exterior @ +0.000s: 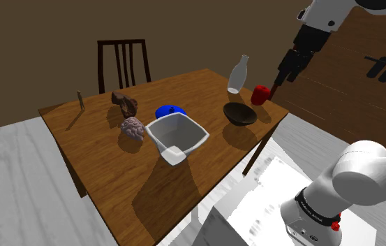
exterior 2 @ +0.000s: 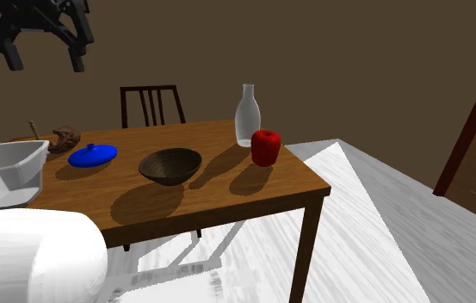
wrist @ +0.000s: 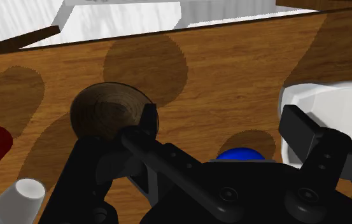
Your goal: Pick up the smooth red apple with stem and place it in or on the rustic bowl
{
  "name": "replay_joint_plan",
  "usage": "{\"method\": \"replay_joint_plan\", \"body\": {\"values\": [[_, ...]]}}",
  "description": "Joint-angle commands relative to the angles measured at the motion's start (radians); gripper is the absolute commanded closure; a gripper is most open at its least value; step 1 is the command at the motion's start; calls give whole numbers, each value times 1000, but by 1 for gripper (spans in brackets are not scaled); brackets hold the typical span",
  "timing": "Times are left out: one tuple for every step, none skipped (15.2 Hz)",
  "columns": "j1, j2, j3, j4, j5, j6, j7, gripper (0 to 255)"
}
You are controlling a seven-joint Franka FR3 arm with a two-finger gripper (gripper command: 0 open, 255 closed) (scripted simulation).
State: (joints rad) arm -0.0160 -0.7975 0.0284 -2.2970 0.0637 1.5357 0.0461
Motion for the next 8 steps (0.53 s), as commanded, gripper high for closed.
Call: {"method": "replay_joint_plan", "body": {"values": [[0, 0, 0, 0, 0, 0, 0, 0], [-11, 27, -10, 6, -6, 19, 2, 0], [-22, 55, -19, 13, -12, 38, 4, 0], [-32, 82, -29, 21, -18, 57, 6, 0], [-43, 110, -38, 29, -23, 75, 8, 0], [-53, 139, -48, 39, -28, 92, 11, 0], [-63, 167, -58, 49, -33, 109, 13, 0], [-72, 196, -68, 61, -37, 125, 15, 0]]}}
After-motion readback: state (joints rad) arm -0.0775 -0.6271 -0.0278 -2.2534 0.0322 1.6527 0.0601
